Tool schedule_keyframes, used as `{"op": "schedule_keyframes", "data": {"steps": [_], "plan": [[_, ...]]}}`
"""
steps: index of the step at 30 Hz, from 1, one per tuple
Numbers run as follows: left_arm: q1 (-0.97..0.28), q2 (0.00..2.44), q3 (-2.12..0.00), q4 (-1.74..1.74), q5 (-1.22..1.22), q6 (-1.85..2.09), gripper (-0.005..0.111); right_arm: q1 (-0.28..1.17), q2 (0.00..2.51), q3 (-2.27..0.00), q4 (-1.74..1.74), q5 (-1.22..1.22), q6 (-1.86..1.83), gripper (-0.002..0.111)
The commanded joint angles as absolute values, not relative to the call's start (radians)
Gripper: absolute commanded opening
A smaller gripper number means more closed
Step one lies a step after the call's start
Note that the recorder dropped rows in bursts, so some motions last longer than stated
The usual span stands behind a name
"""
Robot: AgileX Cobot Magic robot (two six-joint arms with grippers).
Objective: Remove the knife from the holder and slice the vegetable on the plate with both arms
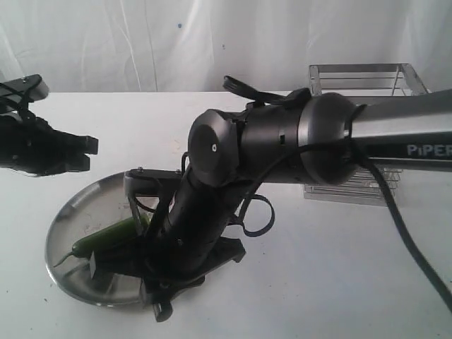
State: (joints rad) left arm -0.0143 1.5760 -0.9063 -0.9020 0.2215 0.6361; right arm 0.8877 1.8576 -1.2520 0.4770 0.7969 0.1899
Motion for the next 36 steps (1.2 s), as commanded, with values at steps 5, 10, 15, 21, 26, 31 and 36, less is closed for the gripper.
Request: {"op": "schedule_keyframes", "data": {"steps": [5,10,15,21,26,31,36], "plan": [[-0.042,1.639,-0.904,-1.432,0.412,1.101,0.000,0.889,1.902,-1.262,0.428,0.778,0.243,0.000],[-0.042,1.641,-0.907,-1.540,0.513,1.164,0.000,0.889,1.921,-1.290,0.428,0.771,0.243,0.000],[-0.042,1.675,-0.907,-1.534,0.497,1.173,0.000,0.889,1.929,-1.327,0.402,0.756,0.255,0.000],[-0.042,1.734,-0.907,-1.546,0.542,1.212,0.000,0.889,1.967,-1.340,0.389,0.786,0.258,0.000],[-0.042,1.748,-0.907,-1.563,0.542,1.234,0.000,0.889,1.969,-1.340,0.340,0.792,0.291,0.000],[-0.042,1.776,-0.907,-1.577,0.549,1.258,0.000,0.889,1.989,-1.340,0.335,0.804,0.293,0.000],[-0.042,1.803,-0.907,-1.586,0.551,1.258,0.000,0.889,1.991,-1.342,0.339,0.796,0.293,0.000]]}}
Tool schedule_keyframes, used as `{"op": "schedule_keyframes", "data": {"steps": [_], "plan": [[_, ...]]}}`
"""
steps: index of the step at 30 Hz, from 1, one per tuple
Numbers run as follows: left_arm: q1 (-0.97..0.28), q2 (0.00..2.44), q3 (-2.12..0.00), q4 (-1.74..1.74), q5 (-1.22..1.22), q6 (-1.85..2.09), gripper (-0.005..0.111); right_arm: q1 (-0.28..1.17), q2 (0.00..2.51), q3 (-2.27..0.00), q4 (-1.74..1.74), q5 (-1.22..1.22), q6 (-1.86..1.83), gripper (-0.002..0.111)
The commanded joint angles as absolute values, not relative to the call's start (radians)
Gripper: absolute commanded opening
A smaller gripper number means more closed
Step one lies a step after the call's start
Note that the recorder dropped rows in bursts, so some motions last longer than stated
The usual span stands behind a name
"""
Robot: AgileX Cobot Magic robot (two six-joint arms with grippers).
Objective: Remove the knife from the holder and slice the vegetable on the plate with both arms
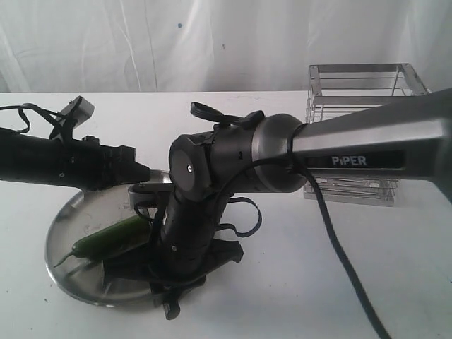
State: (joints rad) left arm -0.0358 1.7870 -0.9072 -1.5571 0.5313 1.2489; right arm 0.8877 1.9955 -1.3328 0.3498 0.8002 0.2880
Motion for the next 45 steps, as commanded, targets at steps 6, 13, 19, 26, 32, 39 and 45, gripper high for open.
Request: {"op": "schedule_keyframes", "data": {"steps": [6,13,19,26,32,39,45], "plan": [[-0.042,1.805,-0.907,-1.610,0.553,1.265,0.000,0.889,1.991,-1.342,0.341,0.782,0.292,0.000],[-0.042,1.805,-0.907,-1.614,0.553,1.283,0.000,0.889,1.991,-1.342,0.337,0.751,0.289,0.000],[-0.042,1.805,-0.907,-1.614,0.553,1.283,0.000,0.889,1.993,-1.350,0.321,0.748,0.289,0.000],[-0.042,1.805,-0.907,-1.614,0.551,1.299,0.000,0.901,2.003,-1.352,0.321,0.753,0.283,0.000],[-0.042,1.805,-0.907,-1.614,0.551,1.305,0.000,0.919,2.006,-1.361,0.317,0.754,0.280,0.000],[-0.042,1.805,-0.907,-1.614,0.560,1.305,0.000,0.919,2.006,-1.361,0.265,0.756,0.322,0.000],[-0.042,1.805,-0.907,-1.614,0.549,1.305,0.000,0.919,2.014,-1.361,0.265,0.757,0.322,0.000]]}}
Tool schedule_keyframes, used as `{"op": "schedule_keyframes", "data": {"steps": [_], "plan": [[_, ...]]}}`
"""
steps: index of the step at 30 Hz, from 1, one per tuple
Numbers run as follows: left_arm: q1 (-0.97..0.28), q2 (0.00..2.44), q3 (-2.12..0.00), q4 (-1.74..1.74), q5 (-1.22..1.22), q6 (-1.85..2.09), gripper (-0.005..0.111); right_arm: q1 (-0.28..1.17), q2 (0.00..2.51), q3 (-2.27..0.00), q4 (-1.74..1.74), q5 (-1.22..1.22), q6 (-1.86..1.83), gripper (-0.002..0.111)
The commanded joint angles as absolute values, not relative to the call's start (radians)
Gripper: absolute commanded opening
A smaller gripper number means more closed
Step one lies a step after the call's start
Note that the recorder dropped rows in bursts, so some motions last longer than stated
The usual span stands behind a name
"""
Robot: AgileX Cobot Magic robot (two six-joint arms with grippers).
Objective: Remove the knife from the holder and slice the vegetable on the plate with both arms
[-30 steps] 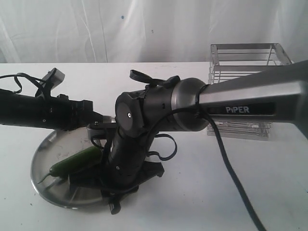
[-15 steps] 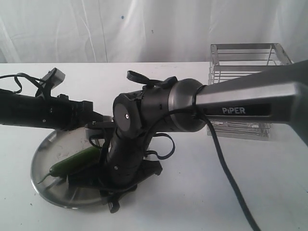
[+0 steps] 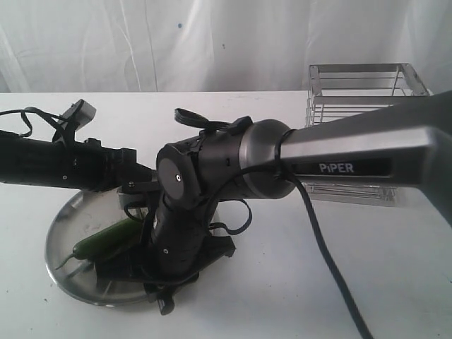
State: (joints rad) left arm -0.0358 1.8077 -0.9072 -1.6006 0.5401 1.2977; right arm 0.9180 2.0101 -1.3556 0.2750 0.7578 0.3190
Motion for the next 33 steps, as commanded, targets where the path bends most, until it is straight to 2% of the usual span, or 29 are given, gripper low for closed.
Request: {"op": "schedule_keyframes", "data": {"steps": [1,16,22,33], "plan": [[-0.042,1.805,-0.907,-1.614,0.542,1.305,0.000,0.919,2.016,-1.361,0.265,0.760,0.322,0.000],[-0.042,1.828,-0.907,-1.606,0.499,1.317,0.000,0.919,2.016,-1.361,0.265,0.756,0.322,0.000],[-0.042,1.887,-0.907,-1.606,0.553,1.317,0.000,0.919,2.016,-1.361,0.265,0.762,0.320,0.000],[-0.042,1.901,-0.907,-1.579,0.460,1.317,0.000,0.919,2.016,-1.361,0.265,0.761,0.320,0.000]]}}
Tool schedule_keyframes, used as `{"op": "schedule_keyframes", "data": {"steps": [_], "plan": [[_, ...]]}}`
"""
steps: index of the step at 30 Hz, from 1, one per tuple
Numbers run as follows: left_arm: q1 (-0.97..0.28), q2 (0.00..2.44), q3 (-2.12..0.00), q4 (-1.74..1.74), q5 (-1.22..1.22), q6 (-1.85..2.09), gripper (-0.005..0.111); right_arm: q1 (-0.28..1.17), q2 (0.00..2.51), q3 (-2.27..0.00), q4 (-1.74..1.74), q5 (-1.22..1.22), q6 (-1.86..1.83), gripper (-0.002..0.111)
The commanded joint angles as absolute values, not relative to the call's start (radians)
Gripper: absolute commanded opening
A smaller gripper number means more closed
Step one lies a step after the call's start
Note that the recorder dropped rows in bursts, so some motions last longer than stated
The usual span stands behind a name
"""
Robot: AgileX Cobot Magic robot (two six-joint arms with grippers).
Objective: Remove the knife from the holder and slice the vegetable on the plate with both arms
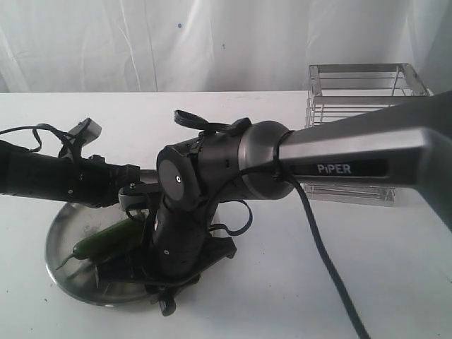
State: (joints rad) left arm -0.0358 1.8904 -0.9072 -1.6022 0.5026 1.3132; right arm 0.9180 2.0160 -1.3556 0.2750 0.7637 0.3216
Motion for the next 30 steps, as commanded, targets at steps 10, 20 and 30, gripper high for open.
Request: {"op": "schedule_keyframes", "data": {"steps": [10,20,30], "plan": [[-0.042,2.008,-0.907,-1.561,0.464,1.313,0.000,0.919,2.016,-1.361,0.262,0.754,0.315,0.000],[-0.042,2.059,-0.907,-1.561,0.433,1.296,0.000,0.919,2.016,-1.360,0.257,0.797,0.315,0.000],[-0.042,2.046,-0.922,-1.596,0.452,1.279,0.000,0.919,2.016,-1.358,0.238,0.807,0.317,0.000]]}}
